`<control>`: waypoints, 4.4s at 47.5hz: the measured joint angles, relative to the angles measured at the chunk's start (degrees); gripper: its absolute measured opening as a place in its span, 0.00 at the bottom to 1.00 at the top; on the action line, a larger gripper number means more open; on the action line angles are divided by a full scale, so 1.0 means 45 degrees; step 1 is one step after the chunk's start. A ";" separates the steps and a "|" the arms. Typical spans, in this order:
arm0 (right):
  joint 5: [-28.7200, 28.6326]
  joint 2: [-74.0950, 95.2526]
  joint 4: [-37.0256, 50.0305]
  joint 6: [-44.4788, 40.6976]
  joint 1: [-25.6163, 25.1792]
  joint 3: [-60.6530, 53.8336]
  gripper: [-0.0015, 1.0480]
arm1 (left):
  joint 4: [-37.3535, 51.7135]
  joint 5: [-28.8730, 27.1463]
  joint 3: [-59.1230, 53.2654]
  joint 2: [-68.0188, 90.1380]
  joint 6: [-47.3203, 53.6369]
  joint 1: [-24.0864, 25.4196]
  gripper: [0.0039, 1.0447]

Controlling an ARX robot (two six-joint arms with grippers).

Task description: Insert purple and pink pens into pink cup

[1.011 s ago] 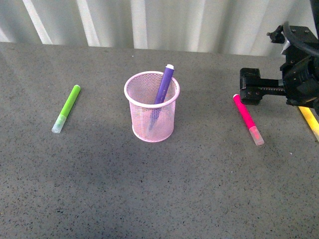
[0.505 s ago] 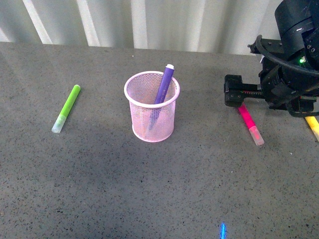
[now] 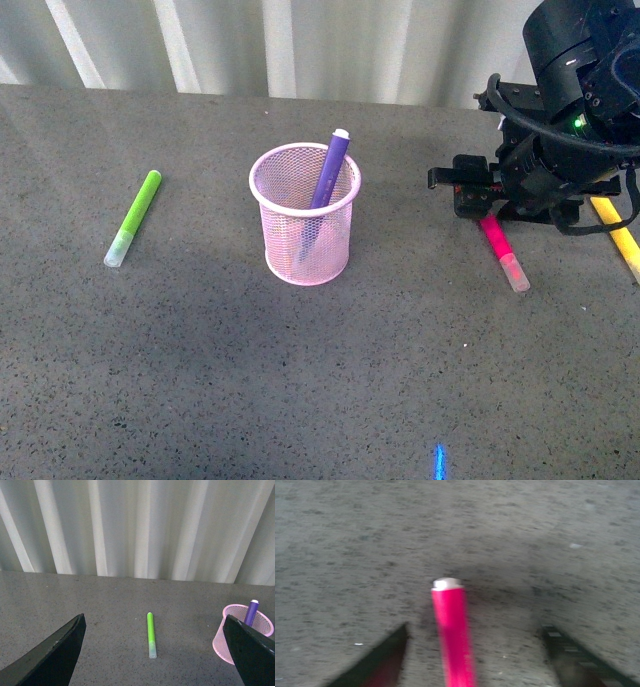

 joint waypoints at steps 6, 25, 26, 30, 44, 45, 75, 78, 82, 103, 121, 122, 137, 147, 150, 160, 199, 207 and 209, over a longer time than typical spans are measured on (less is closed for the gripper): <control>-0.0015 0.0010 0.0005 0.0024 -0.0010 -0.0010 0.29 | 0.0000 0.0000 0.0000 0.0000 0.0000 -0.0005 0.94; -0.0204 -0.0219 0.0996 0.0029 -0.0316 -0.0670 0.11 | 0.0000 0.0000 0.0000 0.0000 0.0000 -0.0005 0.94; -0.0204 -0.0238 0.1098 0.0010 -0.0321 -0.0729 0.11 | 0.0000 0.0000 0.0000 0.0000 0.0000 -0.0005 0.94; -0.0102 -0.0544 0.2191 -0.0194 -0.0350 -0.1287 0.11 | 0.0000 0.0000 0.0000 0.0000 0.0000 -0.0005 0.94; -0.1287 -0.3687 0.9092 -0.2356 0.1248 -0.3162 0.11 | 0.0000 0.0000 0.0000 0.0000 0.0000 -0.0005 0.94; -0.1525 -0.3944 0.9578 -0.2482 0.1583 -0.3215 0.11 | 0.0000 0.0000 0.0000 0.0000 0.0000 -0.0005 0.94; -0.1447 -0.2531 1.1395 -0.3507 0.4614 -0.3356 0.11 | 0.0000 0.0000 0.0000 0.0000 0.0000 -0.0005 0.94; -0.1447 -0.2370 1.1526 -0.3458 0.4673 -0.3351 0.11 | 0.0000 0.0000 0.0000 0.0000 0.0000 -0.0005 0.94; -0.1486 -0.2234 1.1642 -0.3405 0.4731 -0.3347 0.11 | 0.0000 0.0000 0.0000 0.0000 0.0000 -0.0005 0.94; -0.1773 -0.1705 1.1827 -0.3303 0.4760 -0.3084 0.11 | 0.0000 0.0000 0.0000 0.0000 0.0000 -0.0005 0.94; -0.1846 -0.0967 1.1910 -0.3220 0.4658 -0.2681 0.11 | 0.0000 0.0000 0.0000 0.0000 0.0000 -0.0005 0.94; -0.1851 -0.0918 1.1900 -0.3220 0.4648 -0.2681 0.11 | 0.0000 0.0000 0.0000 0.0000 0.0000 -0.0005 0.94; -0.1486 -0.0976 1.1594 -0.2846 0.4551 -0.2759 0.62 | 0.0000 0.0000 0.0000 0.0000 0.0000 -0.0005 0.94; -0.0092 -0.3376 1.0035 -0.2458 0.4318 -0.3283 0.94 | 0.0000 0.0000 0.0000 0.0000 0.0000 -0.0005 0.94; 0.0743 -0.4881 0.8709 -0.2074 0.3968 -0.3740 0.93 | 0.0000 0.0000 0.0000 0.0000 0.0000 -0.0005 0.94; 0.2157 -1.0899 0.4852 -0.1899 0.2322 -0.6732 0.93 | 0.0000 -0.0010 0.0000 0.0000 0.0000 -0.0005 0.94; 0.1190 -1.7476 0.9938 -0.2715 -0.1161 -1.4513 0.03 | -0.0005 -0.0005 0.0000 -0.0010 0.0000 -0.0005 0.94; 0.0767 -1.8666 0.9180 -0.2710 -0.1593 -1.4960 0.03 | -0.0005 0.0000 0.0000 -0.0010 0.0005 -0.0005 0.94; 0.0223 -1.8918 0.8990 -0.2715 -0.1919 -1.5028 0.03 | -0.0005 0.0000 0.0000 -0.0010 0.0000 -0.0005 0.94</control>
